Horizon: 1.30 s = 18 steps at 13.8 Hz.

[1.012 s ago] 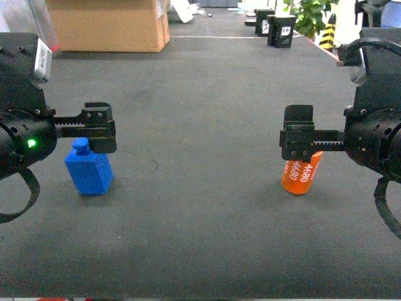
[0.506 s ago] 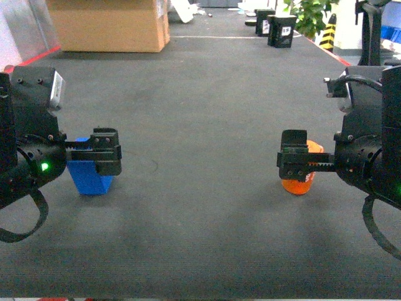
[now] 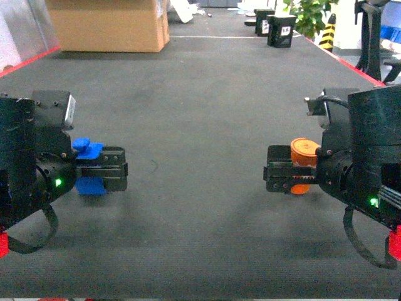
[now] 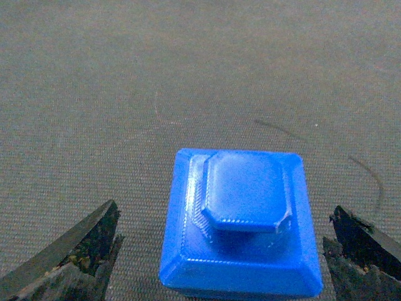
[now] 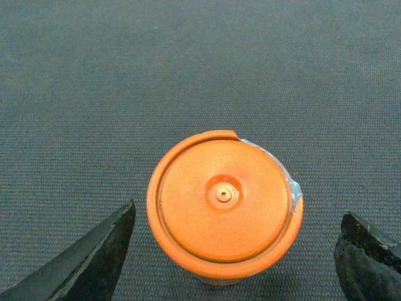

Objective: Sort blue parts and orange caps into right shelf containers

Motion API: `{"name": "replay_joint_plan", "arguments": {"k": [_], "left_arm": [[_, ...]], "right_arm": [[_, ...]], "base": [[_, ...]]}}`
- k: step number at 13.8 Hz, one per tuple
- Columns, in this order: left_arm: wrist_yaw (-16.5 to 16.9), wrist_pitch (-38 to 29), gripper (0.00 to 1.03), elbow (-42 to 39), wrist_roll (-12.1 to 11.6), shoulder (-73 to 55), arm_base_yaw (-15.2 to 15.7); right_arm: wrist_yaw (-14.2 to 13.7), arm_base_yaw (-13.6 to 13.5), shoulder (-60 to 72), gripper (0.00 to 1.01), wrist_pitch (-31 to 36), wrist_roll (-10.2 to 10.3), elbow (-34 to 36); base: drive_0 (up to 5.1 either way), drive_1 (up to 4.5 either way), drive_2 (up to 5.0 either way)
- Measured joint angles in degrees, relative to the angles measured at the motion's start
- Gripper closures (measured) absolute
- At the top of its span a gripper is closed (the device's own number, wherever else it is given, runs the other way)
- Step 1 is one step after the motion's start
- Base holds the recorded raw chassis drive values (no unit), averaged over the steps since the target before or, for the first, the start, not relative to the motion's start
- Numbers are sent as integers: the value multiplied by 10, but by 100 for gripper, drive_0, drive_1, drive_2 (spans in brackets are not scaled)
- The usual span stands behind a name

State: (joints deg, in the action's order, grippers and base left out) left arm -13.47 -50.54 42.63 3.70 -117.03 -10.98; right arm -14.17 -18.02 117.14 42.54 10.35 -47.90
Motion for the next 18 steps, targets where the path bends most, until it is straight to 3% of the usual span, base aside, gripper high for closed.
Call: {"name": "replay_joint_plan", "arguments": {"k": [3,4,6,7,8,10,14,16,18], "left_arm": [[-15,23,5,14,5,-19,4],[-15,27,7,22,9,-19,6],[-15,21,28,24,9,-25,6],[-15,18,42,24,9,-28,6],[-15,14,51,24,8,-28,3],[-14,1,59,24,9,-29,3],[-17,-61,59,-14,8,-8,7],[-33,-123,59,-62,3,71,7],[-52,-155,59,-107,-13,153,6]], "right_arm": [[-14,-5,26,3,-7,3,-16],[-33,-12,28,16,-6,0,-23],[-34,-12,28,37,-12,-1,-28],[-34,-12,28,52,-15,-1,-28],[-34,-12,28,55,-16,-1,-29],[-35,-12,27,56,-15,1,-29],[-45,-12,-23,56,35,1,18],[-64,-11,-127,56,87,-17,70],[-85,-10,-226,56,111,-48,129]], "base": [[0,0,0],[0,0,0],[0,0,0],[0,0,0],[0,0,0],[0,0,0],[0,0,0],[0,0,0],[0,0,0]]}}
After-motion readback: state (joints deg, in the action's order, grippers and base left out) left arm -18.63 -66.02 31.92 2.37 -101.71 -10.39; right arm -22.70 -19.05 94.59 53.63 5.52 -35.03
